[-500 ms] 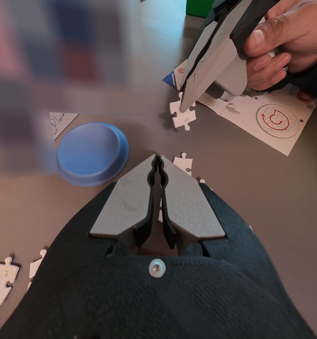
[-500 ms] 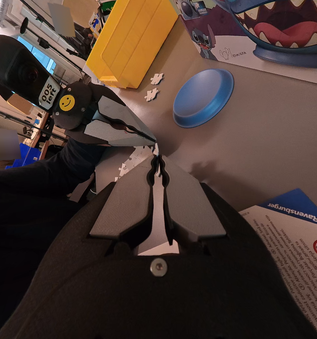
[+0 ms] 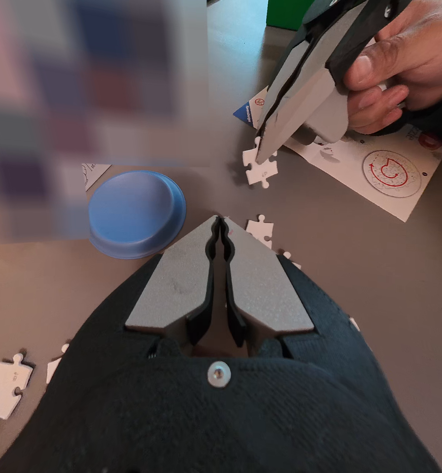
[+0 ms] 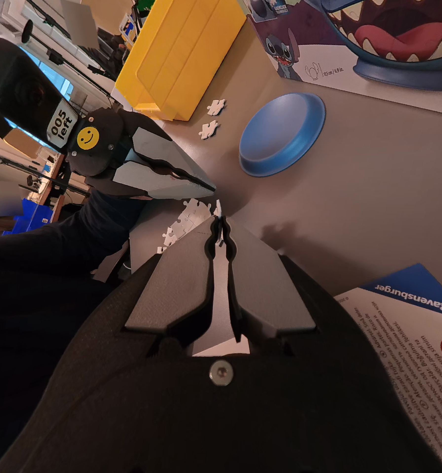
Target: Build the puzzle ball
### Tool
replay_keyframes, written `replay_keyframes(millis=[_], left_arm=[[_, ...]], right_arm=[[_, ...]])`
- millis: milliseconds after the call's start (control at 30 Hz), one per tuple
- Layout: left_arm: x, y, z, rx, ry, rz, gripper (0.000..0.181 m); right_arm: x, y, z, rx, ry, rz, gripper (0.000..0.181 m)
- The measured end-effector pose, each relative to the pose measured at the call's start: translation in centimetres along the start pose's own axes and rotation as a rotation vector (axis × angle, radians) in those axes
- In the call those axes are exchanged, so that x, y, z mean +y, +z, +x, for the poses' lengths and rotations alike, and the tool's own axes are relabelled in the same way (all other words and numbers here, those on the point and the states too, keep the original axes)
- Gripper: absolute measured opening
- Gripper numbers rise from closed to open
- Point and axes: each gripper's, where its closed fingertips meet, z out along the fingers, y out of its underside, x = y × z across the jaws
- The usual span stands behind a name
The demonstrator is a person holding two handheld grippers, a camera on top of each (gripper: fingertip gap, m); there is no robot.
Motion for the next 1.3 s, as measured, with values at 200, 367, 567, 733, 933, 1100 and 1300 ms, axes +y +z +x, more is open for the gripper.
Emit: replay_keyframes(millis=[200, 367, 567, 733, 933, 1100, 1300], left_arm=[[0.0, -0.1, -0.1, 0.001, -0.004, -0.001, 0.000], [0.2, -0.4, -0.2, 0.004, 0.005, -0.016, 0.000], [0.6, -0.9, -0.1, 0.029, 0.023, -0.048, 0.000], [1.4, -0.9, 0.4, 0.071, 0.031, -0.088, 0.000], [2.0, -1.3, 0.7, 0.111, 0.018, -0.119, 0.001], [2.5, -1.2, 0.7, 0.130, 0.000, -0.144, 0.007], [2.5, -1.4, 0.5, 0.139, -0.021, -0.142, 0.008]], right_arm=[[0.4, 0.3, 0.2, 0.011, 0.001, -0.023, 0.000], [0.8, 0.4, 0.8, 0.044, -0.003, -0.045, 0.000], [1.3, 0.2, 2.1, 0.107, -0.006, -0.079, 0.000], [1.9, 0.3, 2.5, 0.128, -0.012, -0.110, 0.000], [2.1, 0.4, 2.8, 0.137, -0.009, -0.124, 0.000], [2.3, 0.5, 2.9, 0.140, -0.006, -0.137, 0.003], [2.2, 0.4, 3.0, 0.146, -0.006, -0.131, 0.004]])
